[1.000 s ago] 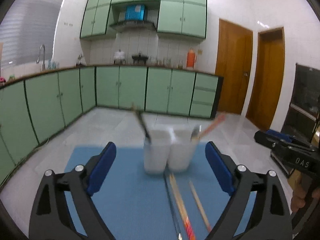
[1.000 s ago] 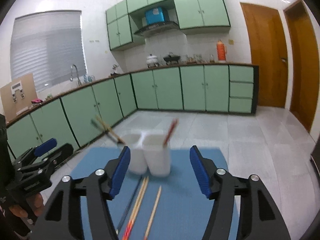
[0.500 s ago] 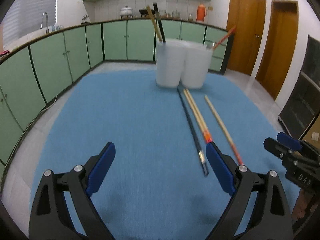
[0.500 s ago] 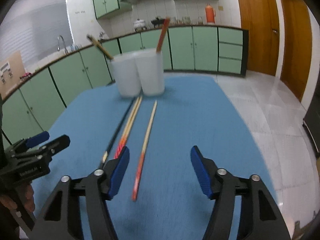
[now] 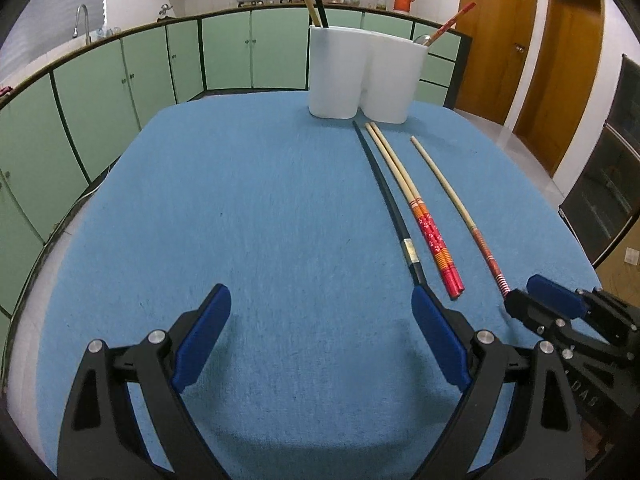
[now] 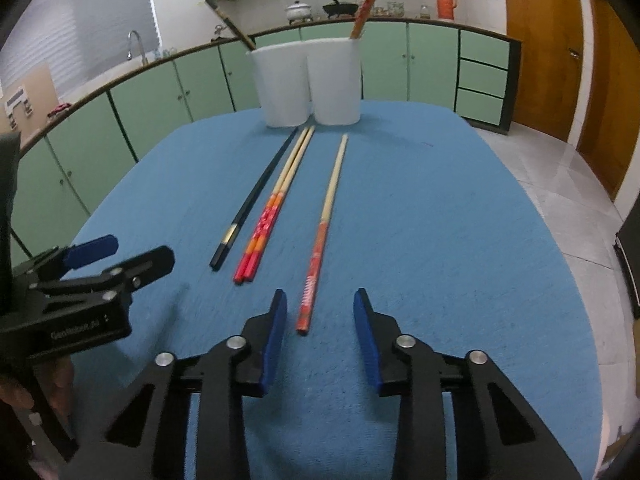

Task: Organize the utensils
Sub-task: 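Grasp the black chopstick with the left tool while the right grasps a red-patterned chopstick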

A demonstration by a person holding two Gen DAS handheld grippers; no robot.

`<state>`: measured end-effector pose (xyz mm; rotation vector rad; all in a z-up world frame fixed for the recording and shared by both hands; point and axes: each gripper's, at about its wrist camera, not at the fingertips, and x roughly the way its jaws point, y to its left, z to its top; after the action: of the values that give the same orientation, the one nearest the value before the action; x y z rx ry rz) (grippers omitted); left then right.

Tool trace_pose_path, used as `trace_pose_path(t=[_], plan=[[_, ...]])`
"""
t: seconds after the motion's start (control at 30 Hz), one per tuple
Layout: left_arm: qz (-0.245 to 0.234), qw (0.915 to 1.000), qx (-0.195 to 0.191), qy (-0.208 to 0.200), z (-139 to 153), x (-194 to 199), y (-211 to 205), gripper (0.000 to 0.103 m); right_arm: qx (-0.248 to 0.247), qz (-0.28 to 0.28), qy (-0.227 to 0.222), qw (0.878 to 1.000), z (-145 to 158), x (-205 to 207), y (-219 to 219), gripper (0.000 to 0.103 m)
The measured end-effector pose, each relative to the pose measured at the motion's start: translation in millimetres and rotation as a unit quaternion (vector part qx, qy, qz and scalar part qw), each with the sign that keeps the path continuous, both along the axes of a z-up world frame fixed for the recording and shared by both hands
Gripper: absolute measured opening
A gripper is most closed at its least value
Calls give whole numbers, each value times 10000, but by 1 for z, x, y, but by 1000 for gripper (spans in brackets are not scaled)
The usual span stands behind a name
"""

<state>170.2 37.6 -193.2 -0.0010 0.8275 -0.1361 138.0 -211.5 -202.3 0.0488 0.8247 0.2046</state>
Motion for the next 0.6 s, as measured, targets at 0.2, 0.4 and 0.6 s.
trace_pose_path(t=[0.2,0.4,0.6], plan=[[-26,10000,36,49,-3,1,-6,89,-122,0,-7,9999,-1,1,2,26],[-100,9999,97,39,-3,1,-13,89,-322,-31,-43,9995,-2,2,3,6],[-214,9997,85,61,-4,2,-22,83,-264,-256,-46,9993,-1,5,-9,6]])
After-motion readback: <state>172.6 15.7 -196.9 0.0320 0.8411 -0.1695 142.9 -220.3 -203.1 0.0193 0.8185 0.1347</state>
